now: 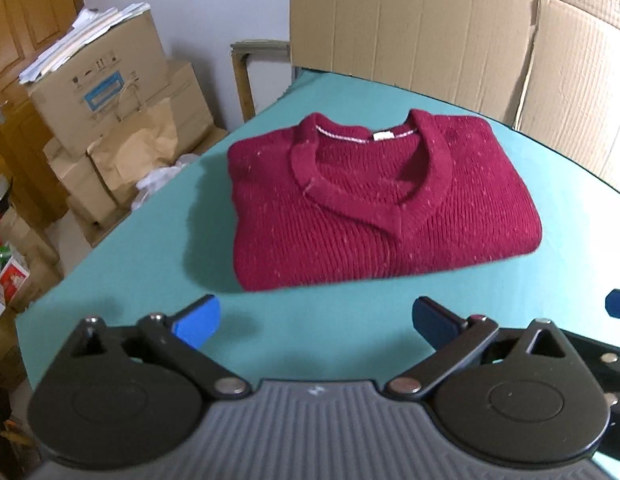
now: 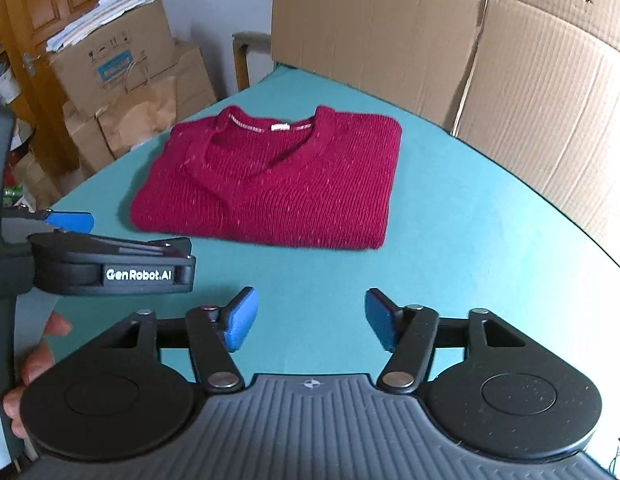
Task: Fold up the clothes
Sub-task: 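Open both grippers and release the folded sweater on the table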
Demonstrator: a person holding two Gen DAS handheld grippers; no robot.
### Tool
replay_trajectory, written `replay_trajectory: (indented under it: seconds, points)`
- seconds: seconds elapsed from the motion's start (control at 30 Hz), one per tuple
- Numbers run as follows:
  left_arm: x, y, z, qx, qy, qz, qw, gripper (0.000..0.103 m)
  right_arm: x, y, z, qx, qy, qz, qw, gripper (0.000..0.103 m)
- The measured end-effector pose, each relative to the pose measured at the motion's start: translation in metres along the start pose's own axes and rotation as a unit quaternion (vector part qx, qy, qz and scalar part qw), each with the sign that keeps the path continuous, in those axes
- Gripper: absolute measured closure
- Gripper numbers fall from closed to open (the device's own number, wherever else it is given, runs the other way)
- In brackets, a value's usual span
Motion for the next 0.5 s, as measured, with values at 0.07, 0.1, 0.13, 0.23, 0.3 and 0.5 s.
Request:
replay_trajectory:
  seconds: [0.07,0.1,0.13,0.23,0.3,0.5]
  points:
    - [0.0018,-0.0023,0.0004,0.008,0.002,0.001,1.0000,0.001,0.0003,0.0004,0.0030,0.000,0.005,-0.005,1.000,0.033]
    - [0.0026,-0.0027,0.0008,0.013,0.001,0.001,0.9999,0.001,0.0003,0.0010,0.0053,-0.003,0.007,-0.009,1.000,0.032]
    - [0.0035,-0.0021,0.0012,0.016,-0.002,0.001,0.9999,0.001,0.0010,0.0017,0.0069,-0.007,0.008,-0.013,1.000,0.030]
    - [0.0069,-0.0003,0.0010,0.022,-0.001,-0.004,0.9998,0.001,0.0032,0.0022,0.0082,-0.021,0.015,-0.026,0.999,0.025]
    - [0.0094,0.0011,-0.0003,0.019,0.006,-0.011,0.9997,0.001,0.0033,0.0021,0.0077,-0.031,0.020,-0.032,0.999,0.023]
    - [0.0103,0.0027,-0.0075,0.000,-0.003,-0.017,0.9998,0.001,0.0021,0.0024,0.0015,-0.043,-0.015,-0.011,0.999,0.016]
Point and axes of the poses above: each gripper's, at about its wrist camera, not at the fingertips, and x roughly against the way its jaws point, z to its left, y to its top, the point moved 4 cm from there along -x, roughly the way its jaws point
